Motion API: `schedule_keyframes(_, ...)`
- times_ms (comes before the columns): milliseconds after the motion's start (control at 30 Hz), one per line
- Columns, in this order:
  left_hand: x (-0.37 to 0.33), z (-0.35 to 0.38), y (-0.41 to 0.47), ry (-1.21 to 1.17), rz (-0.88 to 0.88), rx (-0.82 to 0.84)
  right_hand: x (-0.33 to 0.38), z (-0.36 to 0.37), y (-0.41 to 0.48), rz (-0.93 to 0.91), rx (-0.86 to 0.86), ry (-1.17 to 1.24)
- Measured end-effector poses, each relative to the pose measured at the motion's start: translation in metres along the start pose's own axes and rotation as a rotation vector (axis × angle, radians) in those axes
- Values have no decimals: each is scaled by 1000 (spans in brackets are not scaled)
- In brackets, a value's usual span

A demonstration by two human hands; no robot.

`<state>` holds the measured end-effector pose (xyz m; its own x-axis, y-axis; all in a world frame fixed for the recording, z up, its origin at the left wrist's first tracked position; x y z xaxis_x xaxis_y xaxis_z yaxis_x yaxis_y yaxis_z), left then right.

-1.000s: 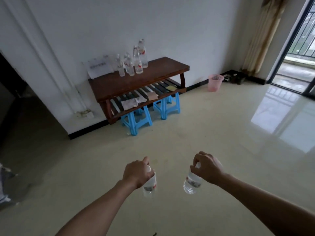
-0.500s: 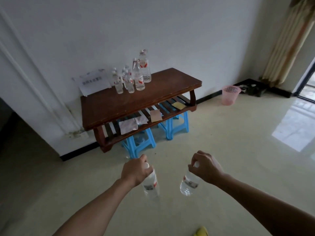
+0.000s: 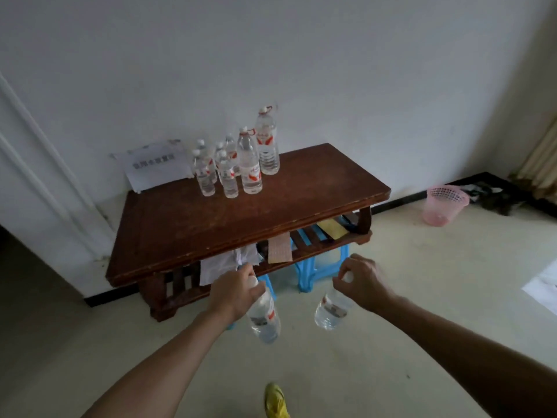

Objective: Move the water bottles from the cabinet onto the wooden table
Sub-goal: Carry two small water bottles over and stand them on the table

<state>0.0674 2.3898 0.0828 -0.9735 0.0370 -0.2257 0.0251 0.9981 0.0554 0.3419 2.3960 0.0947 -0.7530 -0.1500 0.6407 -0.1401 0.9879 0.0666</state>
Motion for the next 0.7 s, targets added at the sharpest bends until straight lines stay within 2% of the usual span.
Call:
schedule_keyframes(200, 8, 15, 152, 31, 35, 8, -22, -3, 138, 4, -66, -2)
schedule_keyframes(500, -4, -14, 368, 15, 164, -58, -43, -47, 330, 69, -246, 15)
schedule_keyframes(700, -15, 0, 474, -16, 136, -83, -70, -51, 455, 61, -211, 34)
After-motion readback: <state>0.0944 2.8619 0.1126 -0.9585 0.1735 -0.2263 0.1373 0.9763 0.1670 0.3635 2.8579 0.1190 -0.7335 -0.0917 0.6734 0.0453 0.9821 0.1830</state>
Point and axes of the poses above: each hand's wrist, its own y-axis towards the middle knuckle, its own z-axis out of the palm, x = y × z, the point moved 6 cm from there along y, towards the middle knuckle, and after that the axes turned 8 degrees about y, right-handed, at the moved point
